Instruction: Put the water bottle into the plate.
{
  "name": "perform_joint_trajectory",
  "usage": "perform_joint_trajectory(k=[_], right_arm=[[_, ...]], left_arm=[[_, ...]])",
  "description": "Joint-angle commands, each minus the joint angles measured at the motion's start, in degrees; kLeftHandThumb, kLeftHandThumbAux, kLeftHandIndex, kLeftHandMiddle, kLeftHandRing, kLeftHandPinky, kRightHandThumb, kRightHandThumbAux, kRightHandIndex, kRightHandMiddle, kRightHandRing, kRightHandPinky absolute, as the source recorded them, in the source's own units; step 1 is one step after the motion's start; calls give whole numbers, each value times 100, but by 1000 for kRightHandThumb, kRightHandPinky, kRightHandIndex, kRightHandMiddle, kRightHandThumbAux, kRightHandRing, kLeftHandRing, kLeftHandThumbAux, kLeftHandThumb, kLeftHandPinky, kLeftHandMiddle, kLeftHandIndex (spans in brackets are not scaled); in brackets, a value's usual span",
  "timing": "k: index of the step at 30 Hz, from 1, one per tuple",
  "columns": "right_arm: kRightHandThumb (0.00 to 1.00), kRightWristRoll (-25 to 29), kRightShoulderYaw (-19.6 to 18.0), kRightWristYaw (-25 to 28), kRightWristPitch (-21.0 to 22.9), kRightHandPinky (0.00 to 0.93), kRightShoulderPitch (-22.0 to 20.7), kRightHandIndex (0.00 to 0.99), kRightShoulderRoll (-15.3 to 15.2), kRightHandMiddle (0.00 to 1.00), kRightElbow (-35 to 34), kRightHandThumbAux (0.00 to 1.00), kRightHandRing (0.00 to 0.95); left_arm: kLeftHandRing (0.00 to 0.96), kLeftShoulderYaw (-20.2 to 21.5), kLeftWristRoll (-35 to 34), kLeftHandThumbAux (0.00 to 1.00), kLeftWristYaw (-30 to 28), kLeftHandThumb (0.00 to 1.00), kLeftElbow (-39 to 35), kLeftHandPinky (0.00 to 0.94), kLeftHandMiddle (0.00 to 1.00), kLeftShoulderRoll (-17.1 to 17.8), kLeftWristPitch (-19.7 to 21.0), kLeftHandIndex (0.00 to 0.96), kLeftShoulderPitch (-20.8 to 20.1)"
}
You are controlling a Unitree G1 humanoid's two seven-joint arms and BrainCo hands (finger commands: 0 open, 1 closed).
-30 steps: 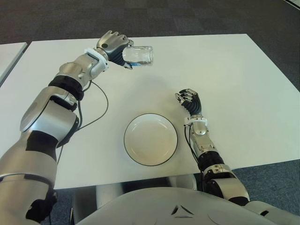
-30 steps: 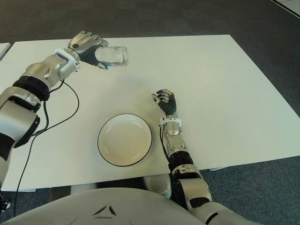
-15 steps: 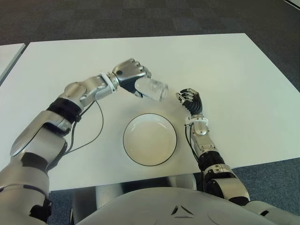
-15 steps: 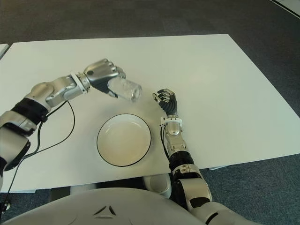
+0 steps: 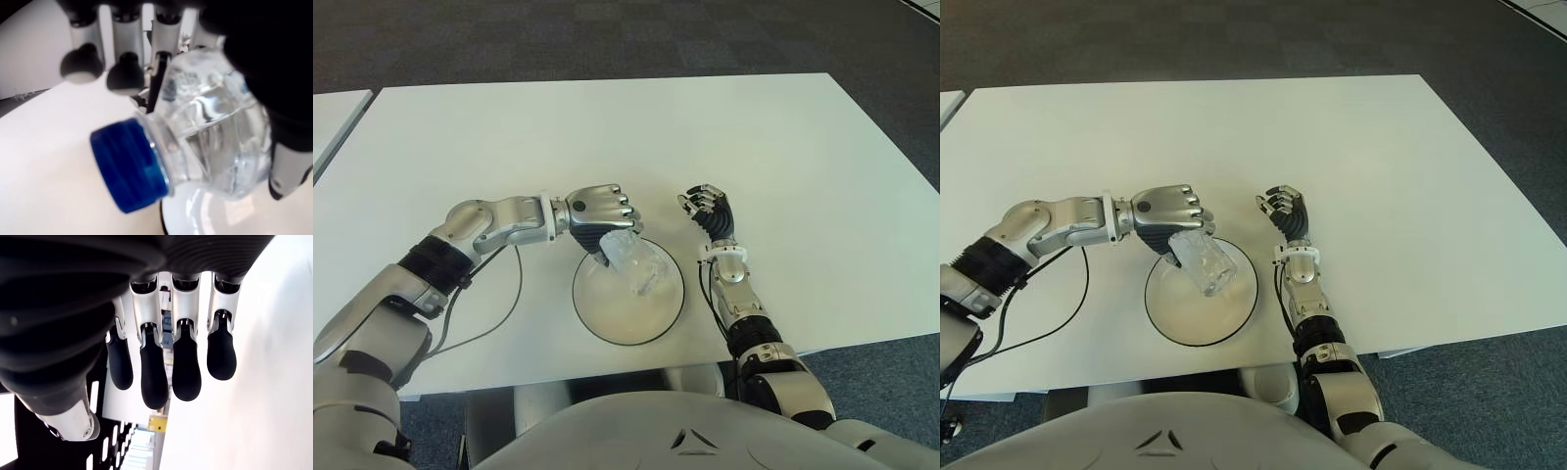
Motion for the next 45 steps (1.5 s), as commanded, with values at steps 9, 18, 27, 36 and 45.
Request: perform_joint_trajectory(k=[9, 18, 27, 36, 45], right_arm=[[709, -11, -13, -31, 2, 648, -1, 435, -8, 620, 68, 727, 642], [709, 18, -25, -12, 7, 654, 10, 434, 2, 609, 57, 727, 633], [709, 28, -30, -13, -19, 656, 12, 434, 16, 606, 81, 727, 632], [709, 21, -31, -28, 12, 656, 14, 435, 35, 610, 62, 726, 633], [710, -7, -26, -75, -30, 657, 13, 435, 41, 609, 79, 726, 633]], left_arm=[[854, -202, 387, 666, -16, 851, 402, 870, 548, -268, -455, 402, 153], [858, -246, 714, 667, 353, 852, 554, 870, 546, -366, -657, 401, 189], [815, -357, 1467, 666, 1386, 851, 506, 793, 534, -472, -400, 406, 313], [285, -813, 2189, 643, 2548, 712, 1043, 297, 293, -581, -243, 291, 70], [29, -1259, 2736, 603, 3123, 510, 1114, 33, 44, -508, 94, 40, -232]])
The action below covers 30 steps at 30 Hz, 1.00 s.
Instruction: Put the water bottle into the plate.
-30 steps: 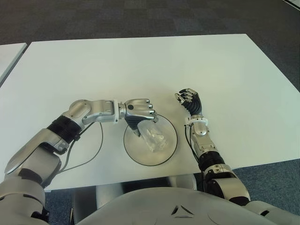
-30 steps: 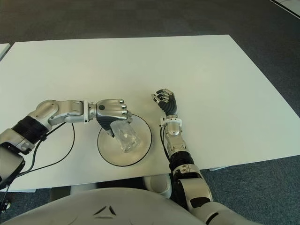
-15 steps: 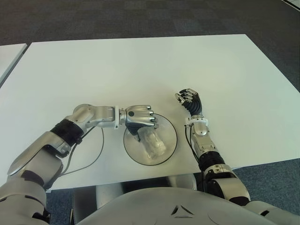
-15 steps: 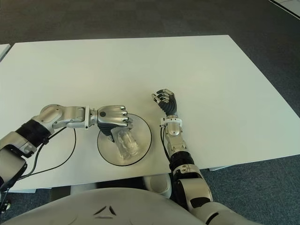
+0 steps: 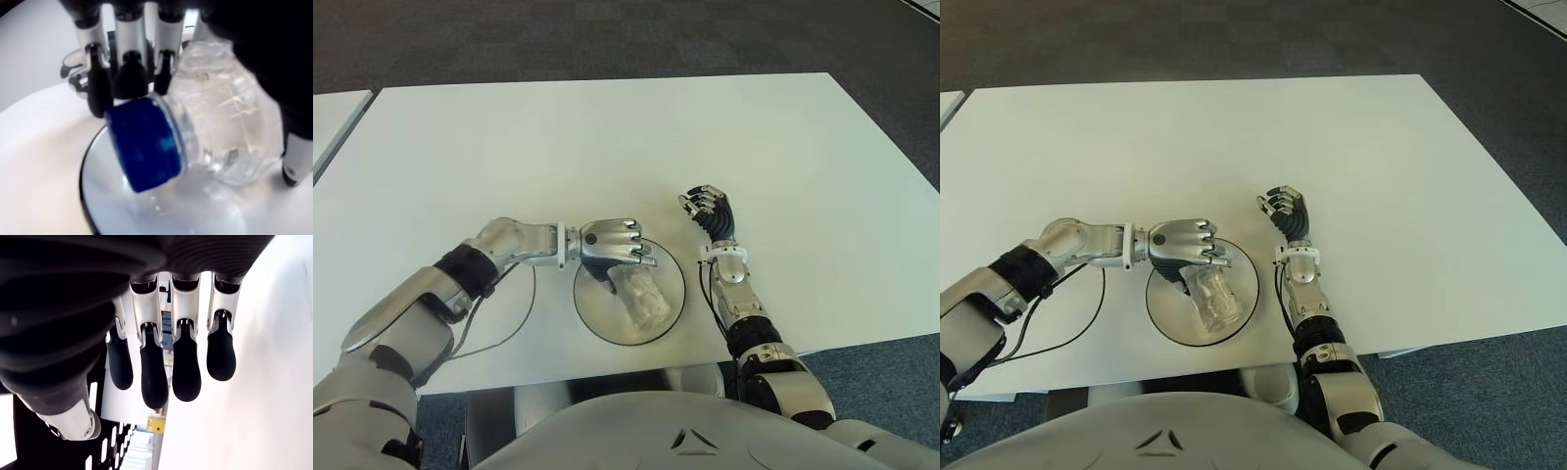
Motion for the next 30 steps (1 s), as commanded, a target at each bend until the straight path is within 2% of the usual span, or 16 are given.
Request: perform_joint_trajectory(k=[1, 9, 14, 21, 30], right_arm=[[710, -10, -1, -49, -21, 657, 16, 435, 30, 608, 49, 726, 633], [710, -36, 20, -86, -18, 655, 23, 435, 27, 605, 35, 727, 631], [710, -48, 31, -103, -32, 659, 33, 435, 23, 606, 25, 727, 633], [709, -43, 43, -88, -43, 662, 36, 435, 19, 612, 25, 727, 638], [709, -71, 54, -123, 29, 656, 32, 436, 22, 616, 10, 726, 635]], left_arm=[[18, -281, 325, 601, 91, 487, 119, 21, 28, 47, 209, 25, -27], [0, -402, 470, 581, 155, 341, -74, 0, 1, 154, 546, 0, -4], [0, -383, 450, 564, 179, 284, -174, 0, 0, 193, 741, 0, 88], [0, -432, 509, 511, 606, 265, -212, 0, 0, 221, 980, 0, 144], [0, -550, 548, 439, 916, 273, -162, 0, 0, 232, 1028, 0, 63]])
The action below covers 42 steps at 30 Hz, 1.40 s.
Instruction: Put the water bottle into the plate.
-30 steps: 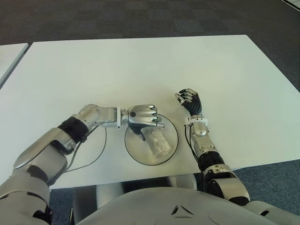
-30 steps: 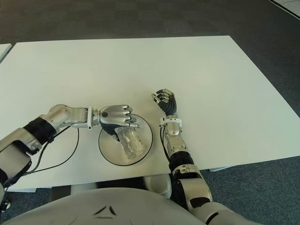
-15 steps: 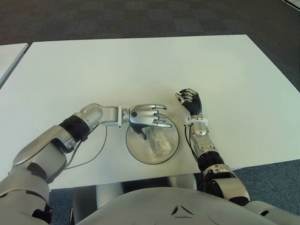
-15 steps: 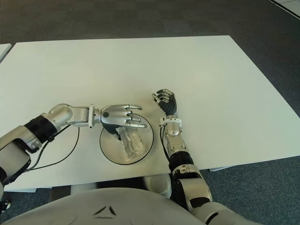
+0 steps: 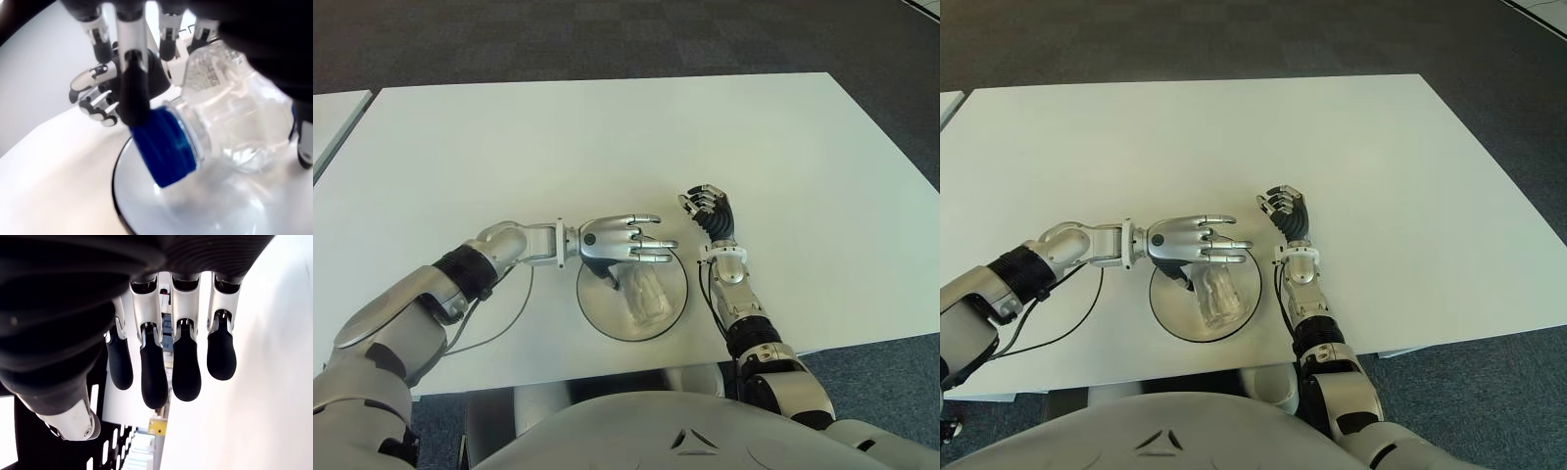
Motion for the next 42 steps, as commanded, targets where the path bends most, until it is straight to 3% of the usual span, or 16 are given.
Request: perform_joint_trajectory(k=[1, 8, 21, 29, 35, 40, 42], right_arm=[[709, -47, 21, -38, 72, 656, 29, 436, 16, 616, 12, 726, 635], [709, -58, 27, -72, 83, 658, 16, 436, 15, 610, 25, 726, 630], [708, -206, 103, -222, 213, 650, 57, 434, 2, 624, -157, 727, 644], [708, -110, 114, -95, 538, 639, 21, 434, 20, 636, -240, 727, 644], [709, 60, -88, -36, 59, 635, -547, 435, -88, 644, 1288, 726, 643], [710, 113, -155, -45, -191, 619, -625, 434, -69, 638, 1539, 726, 635], [709, 114, -126, -2, -234, 616, -518, 434, -19, 633, 1260, 726, 630]], left_arm=[[0, -151, 119, 437, 82, 273, 87, 0, 0, 32, -2, 0, 33], [0, 68, -206, 409, -228, 259, -211, 0, 0, 100, -333, 0, -246], [0, 520, -582, 396, 7, 183, -268, 0, 0, -76, -311, 0, -385], [0, 747, -743, 373, 774, 164, 19, 0, 0, -357, -190, 0, -446], [0, 895, -831, 369, 1418, 164, 405, 0, 0, -584, -31, 0, -616], [0, 1128, -1243, 383, 1839, 148, 993, 0, 0, -867, -270, 0, -1016], [0, 1226, -1581, 391, 1859, 138, 1254, 0, 0, -982, -614, 0, -1161]])
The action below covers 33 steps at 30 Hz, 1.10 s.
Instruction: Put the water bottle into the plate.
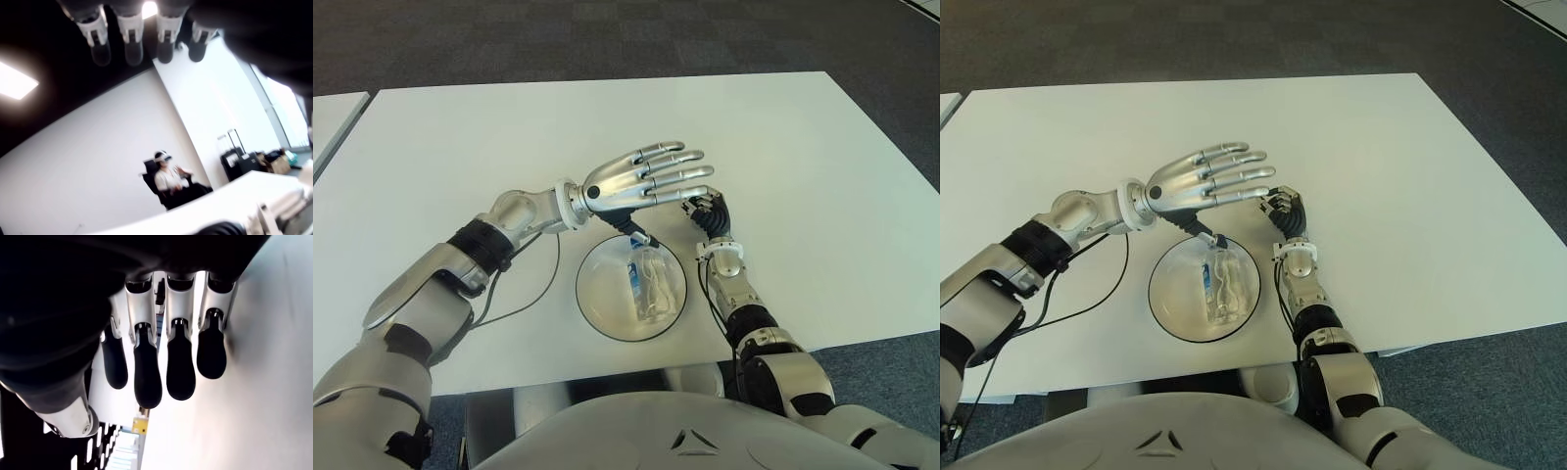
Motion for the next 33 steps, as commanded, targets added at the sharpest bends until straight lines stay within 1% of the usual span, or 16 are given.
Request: perform_joint_trajectory(k=[1, 3, 5, 7, 10, 15, 18, 20, 24, 26, 28, 30, 31, 32, 33], right_arm=[[708, 73, 22, 78, -24, 614, 236, 434, 109, 626, -214, 727, 623], [708, 56, 51, 81, 14, 613, 400, 434, 140, 619, -591, 727, 617], [708, 49, 46, 79, 7, 620, 465, 434, 144, 616, -721, 728, 617], [709, 46, 26, 84, -57, 632, 456, 434, 135, 615, -668, 728, 620], [709, 45, 14, 120, -116, 643, 472, 434, 122, 613, -680, 728, 625], [708, 35, 16, 142, -96, 642, 508, 434, 120, 609, -782, 729, 626], [708, 2, 27, 114, -43, 638, 523, 434, 114, 610, -830, 729, 627], [708, -25, 39, 98, 0, 640, 537, 434, 108, 613, -876, 728, 630], [709, -43, 49, 102, 56, 654, 550, 435, 98, 617, -926, 728, 634], [709, -44, 49, 103, 68, 658, 553, 435, 97, 618, -937, 728, 636], [709, -39, 49, 110, 79, 660, 558, 435, 97, 618, -952, 728, 638], [709, -27, 46, 123, 92, 660, 564, 434, 99, 617, -974, 727, 638], [709, -20, 43, 130, 99, 660, 568, 434, 101, 617, -986, 727, 639], [709, -15, 42, 135, 105, 657, 570, 434, 103, 615, -995, 727, 637], [709, -13, 41, 137, 108, 656, 572, 434, 104, 614, -1000, 727, 637]], left_arm=[[0, 230, -587, 399, 154, 124, 553, 0, 0, -209, -562, 0, -367], [0, 284, -817, 405, 69, 117, 707, 0, 0, -265, -829, 0, -402], [0, 343, -1067, 405, -71, 119, 849, 0, 0, -310, -1085, 0, -423], [0, 421, -1296, 404, -197, 121, 967, 0, 0, -355, -1279, 0, -424], [0, 551, -1530, 400, -297, 119, 1101, 0, 0, -415, -1376, 0, -395], [0, 753, -1812, 383, -383, 119, 1428, 0, 0, -516, -1594, 0, -466], [0, 991, -2237, 374, -474, 120, 1683, 0, 0, -592, -1867, 0, -433], [0, 1223, -2543, 369, -482, 122, 1869, 0, 0, -594, -2010, 0, -342], [0, 1555, -2951, 369, -572, 123, 2043, 0, 0, -695, -2074, 0, -98], [0, 1697, -3212, 370, -758, 124, 2036, 0, 0, -726, -2127, 0, 166], [0, 1856, -3685, 370, -1143, 125, 2023, 0, 0, -751, -2158, 0, 617], [0, 2057, -4455, 371, -1912, 125, 2063, 0, 0, -792, -1986, 0, 1062], [0, 2173, -4895, 372, -2411, 124, 2001, 0, 0, -793, -1738, 0, 1238], [0, 2263, -5203, 377, -2779, 120, 1927, 0, 0, -794, -1550, 0, 1361], [0, 2320, -5376, 379, -3005, 119, 1847, 0, 0, -792, -1424, 0, 1428]])
